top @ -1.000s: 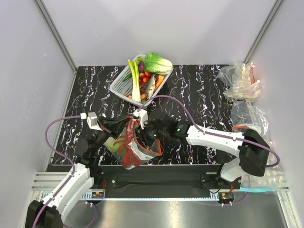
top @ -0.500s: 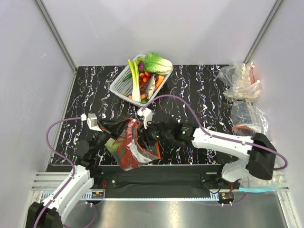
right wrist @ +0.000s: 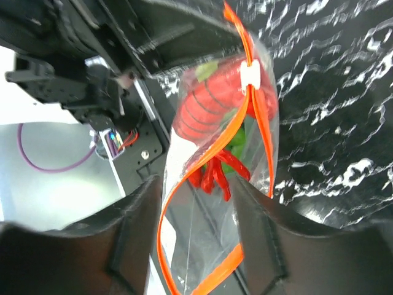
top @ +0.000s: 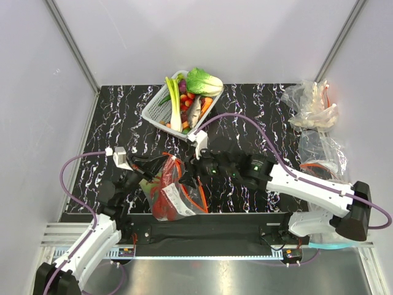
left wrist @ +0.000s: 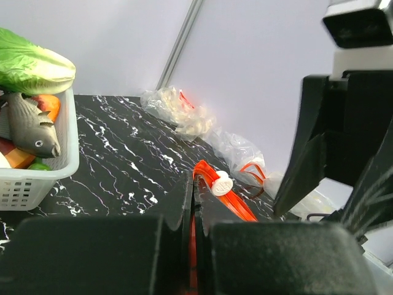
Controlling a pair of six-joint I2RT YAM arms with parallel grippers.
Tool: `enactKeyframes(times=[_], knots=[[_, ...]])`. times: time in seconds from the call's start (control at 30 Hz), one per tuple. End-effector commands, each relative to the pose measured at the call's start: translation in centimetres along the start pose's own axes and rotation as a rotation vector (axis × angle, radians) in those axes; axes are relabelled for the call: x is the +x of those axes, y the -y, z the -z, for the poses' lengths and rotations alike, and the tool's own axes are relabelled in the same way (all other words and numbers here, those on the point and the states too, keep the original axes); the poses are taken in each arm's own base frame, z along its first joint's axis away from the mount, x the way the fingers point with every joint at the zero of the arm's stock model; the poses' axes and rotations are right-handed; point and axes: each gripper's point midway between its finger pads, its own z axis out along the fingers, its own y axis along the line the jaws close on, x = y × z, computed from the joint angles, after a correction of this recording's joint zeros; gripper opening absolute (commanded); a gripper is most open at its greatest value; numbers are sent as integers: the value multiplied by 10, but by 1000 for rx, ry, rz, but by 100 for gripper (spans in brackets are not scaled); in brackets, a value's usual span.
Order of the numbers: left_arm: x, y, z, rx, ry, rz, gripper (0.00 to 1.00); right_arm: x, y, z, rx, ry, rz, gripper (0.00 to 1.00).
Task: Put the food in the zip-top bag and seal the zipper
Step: Adjust the fake lobster in the zipper food storage bag.
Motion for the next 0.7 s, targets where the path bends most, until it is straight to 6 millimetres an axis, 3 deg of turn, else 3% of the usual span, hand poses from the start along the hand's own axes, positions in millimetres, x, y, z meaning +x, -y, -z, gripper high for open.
enactKeyframes(times=[0.0, 0.17, 0.2, 0.5, 0.67], knots=[[-23, 20, -6, 71, 51, -54, 0, 0, -4, -7, -10, -46, -39, 62], [-22, 19, -6, 63, 36, -62, 0, -12, 15, 1, 118, 7, -67, 81], [-22, 19, -6, 61, 35, -72, 0, -14, 18, 2, 139, 12, -68, 92], [-23, 18, -7, 53, 25, -85, 0, -33, 26, -2, 198, 11, 39, 93], [-22, 17, -7, 53, 23, -82, 0, -21, 27, -21, 177, -63, 64, 93]])
